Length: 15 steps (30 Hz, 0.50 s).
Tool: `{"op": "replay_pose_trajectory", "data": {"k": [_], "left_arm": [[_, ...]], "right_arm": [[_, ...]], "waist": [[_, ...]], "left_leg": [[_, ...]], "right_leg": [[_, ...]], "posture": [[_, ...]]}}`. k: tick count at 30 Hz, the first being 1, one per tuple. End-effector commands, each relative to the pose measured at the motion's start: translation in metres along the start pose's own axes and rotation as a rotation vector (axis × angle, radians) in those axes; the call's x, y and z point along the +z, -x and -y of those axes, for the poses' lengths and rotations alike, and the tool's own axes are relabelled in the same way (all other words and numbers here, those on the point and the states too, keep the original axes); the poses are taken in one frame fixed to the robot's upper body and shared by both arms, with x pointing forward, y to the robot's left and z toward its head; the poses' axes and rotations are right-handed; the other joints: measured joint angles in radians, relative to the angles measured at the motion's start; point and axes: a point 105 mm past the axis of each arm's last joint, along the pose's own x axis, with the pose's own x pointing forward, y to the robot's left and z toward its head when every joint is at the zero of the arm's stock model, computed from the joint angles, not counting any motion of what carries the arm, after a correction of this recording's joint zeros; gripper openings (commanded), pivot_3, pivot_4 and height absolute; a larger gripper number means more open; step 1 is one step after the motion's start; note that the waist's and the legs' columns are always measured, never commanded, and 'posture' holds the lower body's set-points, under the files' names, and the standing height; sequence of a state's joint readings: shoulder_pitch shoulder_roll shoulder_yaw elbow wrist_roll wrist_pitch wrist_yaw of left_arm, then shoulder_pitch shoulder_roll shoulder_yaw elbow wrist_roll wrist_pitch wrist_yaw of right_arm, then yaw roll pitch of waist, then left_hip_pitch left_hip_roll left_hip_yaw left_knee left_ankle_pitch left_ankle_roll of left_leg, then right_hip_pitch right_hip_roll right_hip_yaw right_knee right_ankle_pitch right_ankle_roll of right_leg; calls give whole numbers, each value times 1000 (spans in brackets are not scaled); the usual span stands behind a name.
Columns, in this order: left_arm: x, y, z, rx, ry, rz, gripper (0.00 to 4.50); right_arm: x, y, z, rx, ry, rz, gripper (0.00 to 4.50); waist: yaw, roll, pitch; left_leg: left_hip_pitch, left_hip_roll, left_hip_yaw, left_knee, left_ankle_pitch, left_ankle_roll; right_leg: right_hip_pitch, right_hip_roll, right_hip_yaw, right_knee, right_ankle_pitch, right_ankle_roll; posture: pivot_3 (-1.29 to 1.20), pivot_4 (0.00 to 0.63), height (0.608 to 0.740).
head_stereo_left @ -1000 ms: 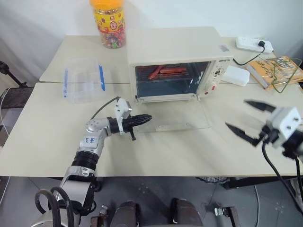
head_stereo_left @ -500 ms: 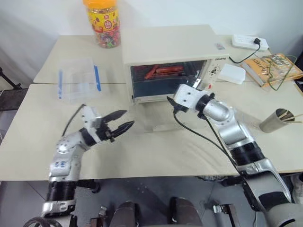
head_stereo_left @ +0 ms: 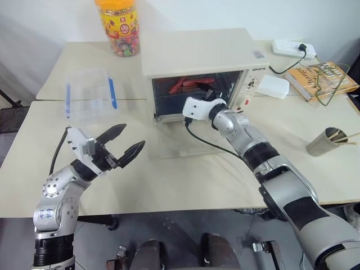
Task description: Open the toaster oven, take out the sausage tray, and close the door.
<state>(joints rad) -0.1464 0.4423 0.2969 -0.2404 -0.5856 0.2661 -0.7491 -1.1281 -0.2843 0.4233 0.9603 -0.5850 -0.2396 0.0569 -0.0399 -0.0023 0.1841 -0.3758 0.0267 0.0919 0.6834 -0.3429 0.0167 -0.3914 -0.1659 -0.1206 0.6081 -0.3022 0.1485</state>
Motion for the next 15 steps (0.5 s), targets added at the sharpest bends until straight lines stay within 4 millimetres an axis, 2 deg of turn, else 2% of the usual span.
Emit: {"op": "replay_pose_trajectory", "data": {"k": [1,4,8,15], "left_arm": [[11,-5,5,-32,-32,31,4500],[9,-13,4,-58,-26,23,4500],[13,-38,-1,-125,-16,41,4500],[24,-70,-13,-192,-12,79,4500]], "right_arm": [[9,-4,12,-44,11,29,2313],[11,-5,14,-54,23,38,1352],[9,-4,20,-69,37,43,22],[11,-2,31,-96,72,67,22]], "waist": [[-6,0,0],[-15,0,0],[-18,0,0],[-19,0,0]], "left_leg": [[0,0,0,0,0,0],[0,0,1,0,0,0],[0,0,1,0,1,-1],[0,-2,1,-1,1,-1]], "right_leg": [[0,0,0,0,0,0],[0,0,0,1,-1,-1],[-1,1,0,1,-1,-2],[-1,2,-1,2,-1,-2]], "posture": [[0,150,740],[0,150,740],[0,150,740],[0,150,740]]}}
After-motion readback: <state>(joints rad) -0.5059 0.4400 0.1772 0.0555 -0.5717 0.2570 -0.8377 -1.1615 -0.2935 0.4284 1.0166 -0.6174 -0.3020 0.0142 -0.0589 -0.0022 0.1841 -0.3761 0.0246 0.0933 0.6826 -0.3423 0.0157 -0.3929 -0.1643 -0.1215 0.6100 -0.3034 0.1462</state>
